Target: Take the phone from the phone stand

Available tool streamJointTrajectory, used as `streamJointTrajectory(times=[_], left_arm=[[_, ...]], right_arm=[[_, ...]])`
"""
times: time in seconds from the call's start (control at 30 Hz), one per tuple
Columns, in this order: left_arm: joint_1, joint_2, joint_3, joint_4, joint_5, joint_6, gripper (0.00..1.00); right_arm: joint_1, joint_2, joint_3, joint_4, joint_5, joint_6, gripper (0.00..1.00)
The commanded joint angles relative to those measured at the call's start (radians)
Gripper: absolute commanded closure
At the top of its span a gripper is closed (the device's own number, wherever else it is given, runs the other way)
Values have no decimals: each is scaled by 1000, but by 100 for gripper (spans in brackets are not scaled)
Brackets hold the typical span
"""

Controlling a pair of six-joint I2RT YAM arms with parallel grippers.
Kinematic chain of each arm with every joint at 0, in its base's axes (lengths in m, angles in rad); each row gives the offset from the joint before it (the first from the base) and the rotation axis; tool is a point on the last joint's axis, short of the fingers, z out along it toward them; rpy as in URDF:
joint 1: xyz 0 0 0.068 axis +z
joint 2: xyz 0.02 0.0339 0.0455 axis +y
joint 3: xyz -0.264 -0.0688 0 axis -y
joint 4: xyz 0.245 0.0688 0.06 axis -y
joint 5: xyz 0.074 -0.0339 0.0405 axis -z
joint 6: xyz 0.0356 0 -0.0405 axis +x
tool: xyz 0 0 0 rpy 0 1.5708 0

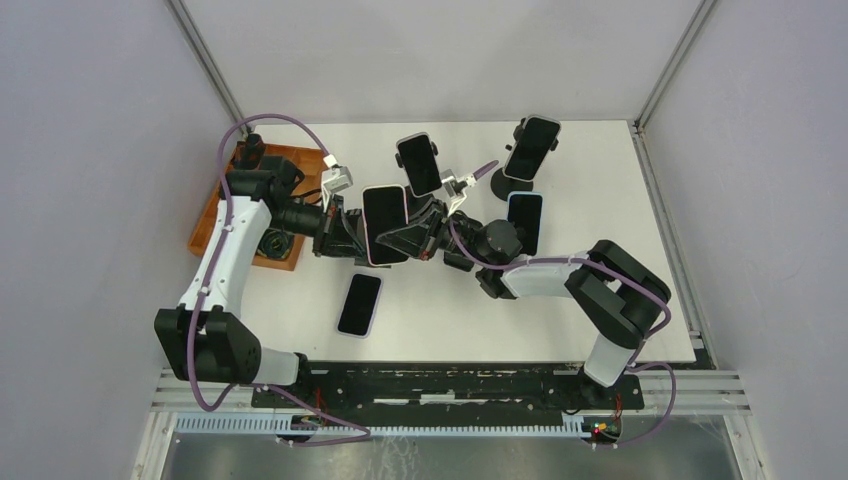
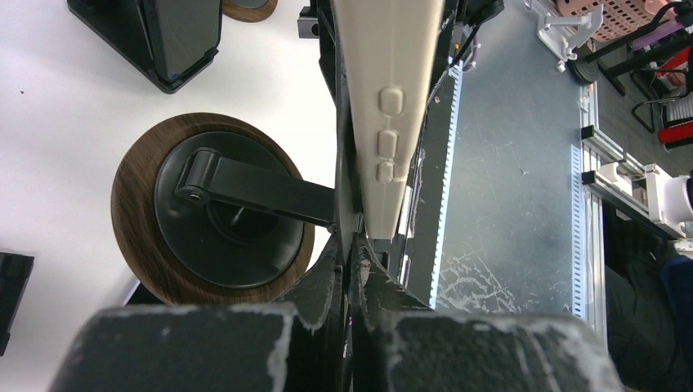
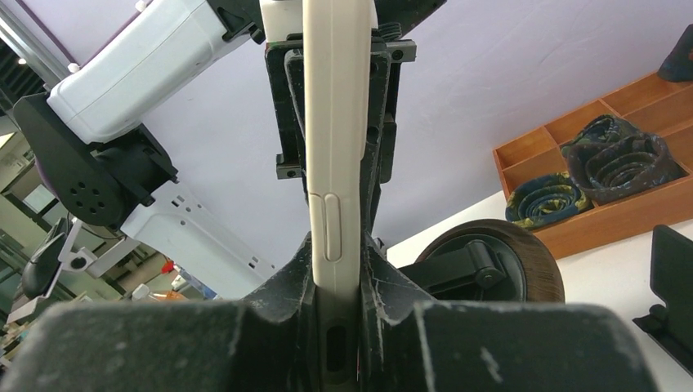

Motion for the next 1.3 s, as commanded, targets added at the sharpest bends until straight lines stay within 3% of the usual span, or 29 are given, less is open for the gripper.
streamJointTrajectory(times=[0.0, 0.13, 0.27, 0.47, 0.77, 0.97, 1.17, 1.27], left_arm=[[4, -8, 34, 56, -27, 11, 98], [5, -26, 46, 57, -40, 30, 98], [5, -44, 49, 66, -53, 35, 98], [8, -43, 48, 86, -64, 21, 98], [25, -46, 57, 162, -90, -44, 98], [28, -63, 44, 262, -155, -131, 98], [29, -72, 48, 329, -152, -175, 98], [29, -70, 57, 342, -145, -192, 98]], right_arm=[[15, -33, 24, 207, 4, 68, 76], [3, -19, 5, 207, 9, 109, 60], [-1, -15, -20, 212, 8, 127, 53], [-10, -39, -52, 192, 12, 125, 59], [-40, -119, -158, 163, 2, 114, 58], [-47, -189, -210, 73, -38, 76, 73], [-1, -243, -196, -339, -27, -66, 97], [32, -185, -149, -531, 16, -89, 100]])
